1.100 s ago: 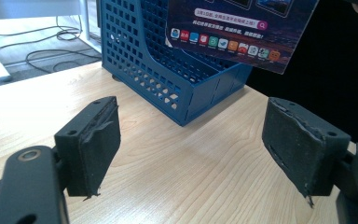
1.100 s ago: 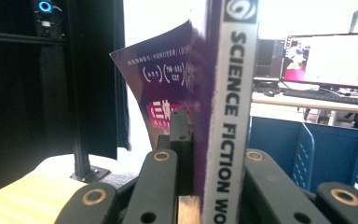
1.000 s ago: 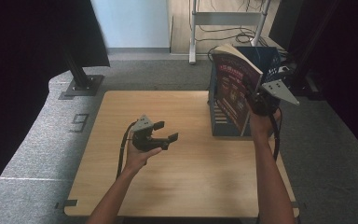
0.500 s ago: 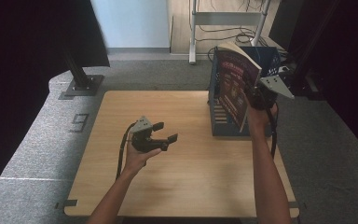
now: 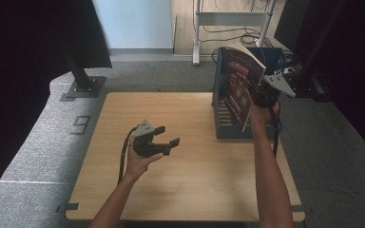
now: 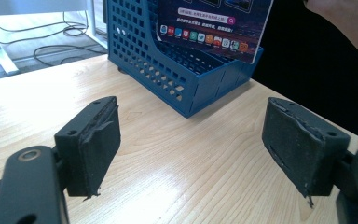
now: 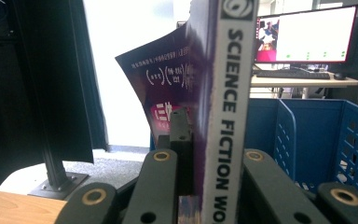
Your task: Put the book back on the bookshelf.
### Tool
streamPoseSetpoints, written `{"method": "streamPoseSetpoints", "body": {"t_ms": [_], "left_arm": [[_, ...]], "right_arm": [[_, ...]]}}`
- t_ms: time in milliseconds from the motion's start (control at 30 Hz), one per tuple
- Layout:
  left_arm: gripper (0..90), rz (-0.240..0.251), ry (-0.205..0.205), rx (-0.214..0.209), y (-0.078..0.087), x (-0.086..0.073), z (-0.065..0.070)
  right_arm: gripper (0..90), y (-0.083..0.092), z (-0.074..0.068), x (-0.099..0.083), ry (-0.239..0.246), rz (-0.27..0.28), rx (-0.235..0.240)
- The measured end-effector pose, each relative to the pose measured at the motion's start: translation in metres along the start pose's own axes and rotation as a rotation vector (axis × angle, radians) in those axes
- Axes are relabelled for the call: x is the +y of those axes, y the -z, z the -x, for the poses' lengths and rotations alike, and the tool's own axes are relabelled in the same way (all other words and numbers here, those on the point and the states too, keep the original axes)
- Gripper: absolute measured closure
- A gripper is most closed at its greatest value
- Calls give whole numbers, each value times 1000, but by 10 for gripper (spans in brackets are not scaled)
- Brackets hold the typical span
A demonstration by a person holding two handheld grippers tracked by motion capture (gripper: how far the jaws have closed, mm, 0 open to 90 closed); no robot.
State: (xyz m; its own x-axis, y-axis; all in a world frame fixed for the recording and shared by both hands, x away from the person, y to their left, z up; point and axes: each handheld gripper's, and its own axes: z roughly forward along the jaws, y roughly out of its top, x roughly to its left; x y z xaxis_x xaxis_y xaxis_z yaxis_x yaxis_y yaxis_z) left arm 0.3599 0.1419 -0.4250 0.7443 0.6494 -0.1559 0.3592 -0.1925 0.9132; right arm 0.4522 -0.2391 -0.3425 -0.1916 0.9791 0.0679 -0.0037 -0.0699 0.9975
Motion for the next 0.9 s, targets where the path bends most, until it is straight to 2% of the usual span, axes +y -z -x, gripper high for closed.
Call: {"method": "streamPoseSetpoints", "body": {"t_ms": [567, 900], "left_arm": [[193, -15, 5, 7, 1, -7, 0], [194, -11, 19, 19, 7, -12, -5]], "right_arm": [[815, -18, -4, 0, 3, 4, -18], [815, -36, -9, -10, 3, -9, -35]]}}
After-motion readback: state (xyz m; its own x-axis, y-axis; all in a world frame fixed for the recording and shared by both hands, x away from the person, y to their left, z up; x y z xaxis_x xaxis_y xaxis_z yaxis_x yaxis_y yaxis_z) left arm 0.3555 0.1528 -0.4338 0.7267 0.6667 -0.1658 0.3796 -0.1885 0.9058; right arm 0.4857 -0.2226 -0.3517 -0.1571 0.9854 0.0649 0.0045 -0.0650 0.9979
